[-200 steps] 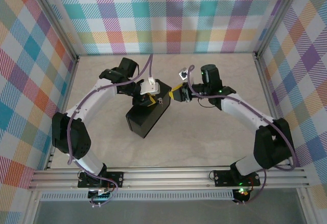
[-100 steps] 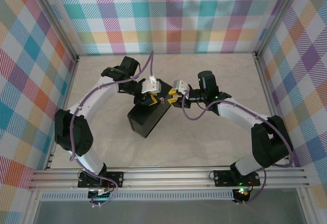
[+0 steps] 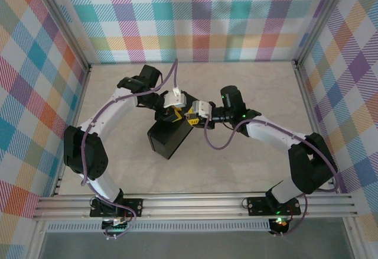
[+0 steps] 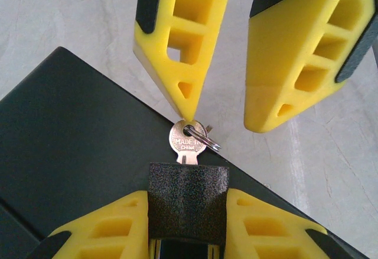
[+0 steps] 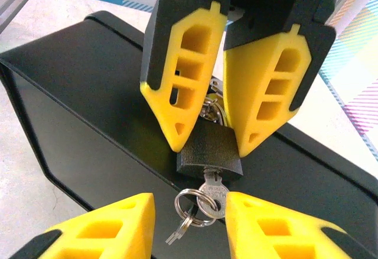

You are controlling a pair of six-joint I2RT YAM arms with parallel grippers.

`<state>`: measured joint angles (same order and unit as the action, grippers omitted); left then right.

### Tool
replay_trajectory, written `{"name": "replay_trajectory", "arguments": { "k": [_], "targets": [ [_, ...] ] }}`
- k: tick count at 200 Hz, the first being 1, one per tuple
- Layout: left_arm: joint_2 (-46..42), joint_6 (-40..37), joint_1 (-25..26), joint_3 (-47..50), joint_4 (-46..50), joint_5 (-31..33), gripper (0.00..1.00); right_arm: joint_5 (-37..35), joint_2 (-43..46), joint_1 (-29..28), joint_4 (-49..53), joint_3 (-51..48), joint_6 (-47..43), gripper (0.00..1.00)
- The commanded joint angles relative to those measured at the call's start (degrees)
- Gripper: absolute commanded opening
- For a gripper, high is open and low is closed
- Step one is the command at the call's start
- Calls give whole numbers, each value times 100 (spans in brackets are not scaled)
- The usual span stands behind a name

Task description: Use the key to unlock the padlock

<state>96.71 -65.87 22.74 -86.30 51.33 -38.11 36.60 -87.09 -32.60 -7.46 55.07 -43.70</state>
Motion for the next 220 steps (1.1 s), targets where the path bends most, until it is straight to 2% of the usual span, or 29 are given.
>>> {"name": "replay_trajectory", "arguments": {
  "k": [1,81,150,186,220],
  "targets": [
    [221,-75,99,48,399,-56,6,122,-165,-1,81,169,-235,35],
    [206,-101,110,76,457,-88,6,345,-304,-1,-69,347,-184,31],
    [237,-75,142,60,448,-117,6,630,-252,-10,347,556,-206,19],
    [251,-64,152,53,456,-81,5,394,-196,-45,435,515,-314,29],
    [278,-93,143,33,519,5,5,72,-199,-40,528,458,-629,30]
  ]
}}
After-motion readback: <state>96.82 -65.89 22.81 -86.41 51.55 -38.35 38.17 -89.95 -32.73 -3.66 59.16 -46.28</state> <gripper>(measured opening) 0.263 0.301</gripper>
